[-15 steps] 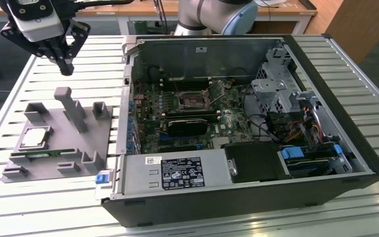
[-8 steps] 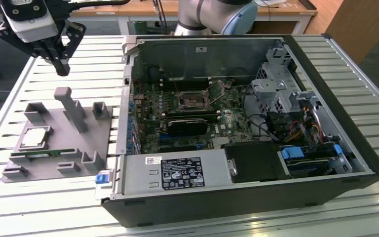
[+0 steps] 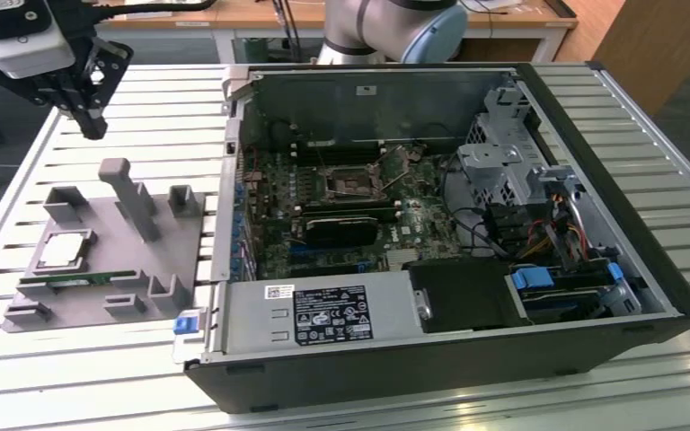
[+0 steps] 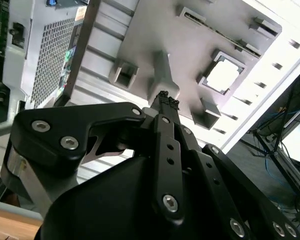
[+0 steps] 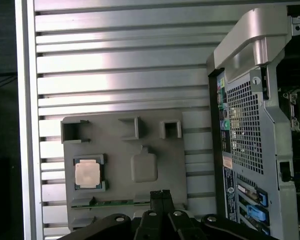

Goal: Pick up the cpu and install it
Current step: 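Reach for the cpu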

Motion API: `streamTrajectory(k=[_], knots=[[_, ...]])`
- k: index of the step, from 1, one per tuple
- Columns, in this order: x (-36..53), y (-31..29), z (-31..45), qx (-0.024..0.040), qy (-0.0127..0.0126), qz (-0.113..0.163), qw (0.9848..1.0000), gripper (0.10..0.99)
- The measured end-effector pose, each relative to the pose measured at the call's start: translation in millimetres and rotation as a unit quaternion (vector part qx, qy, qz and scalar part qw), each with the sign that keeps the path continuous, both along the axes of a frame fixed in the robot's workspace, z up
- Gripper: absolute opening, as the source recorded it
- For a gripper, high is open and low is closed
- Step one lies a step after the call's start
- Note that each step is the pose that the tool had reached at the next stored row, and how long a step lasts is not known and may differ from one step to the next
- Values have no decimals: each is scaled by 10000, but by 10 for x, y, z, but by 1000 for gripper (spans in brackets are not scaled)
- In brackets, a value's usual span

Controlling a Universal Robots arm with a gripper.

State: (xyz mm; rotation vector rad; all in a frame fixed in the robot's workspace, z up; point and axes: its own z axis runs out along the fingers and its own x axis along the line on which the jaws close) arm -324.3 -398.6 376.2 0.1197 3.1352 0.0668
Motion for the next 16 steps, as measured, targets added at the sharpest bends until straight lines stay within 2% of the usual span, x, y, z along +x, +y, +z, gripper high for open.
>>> streamTrajectory(k=[16], knots=[[-726, 24, -55, 0, 1, 0, 10000, 106]])
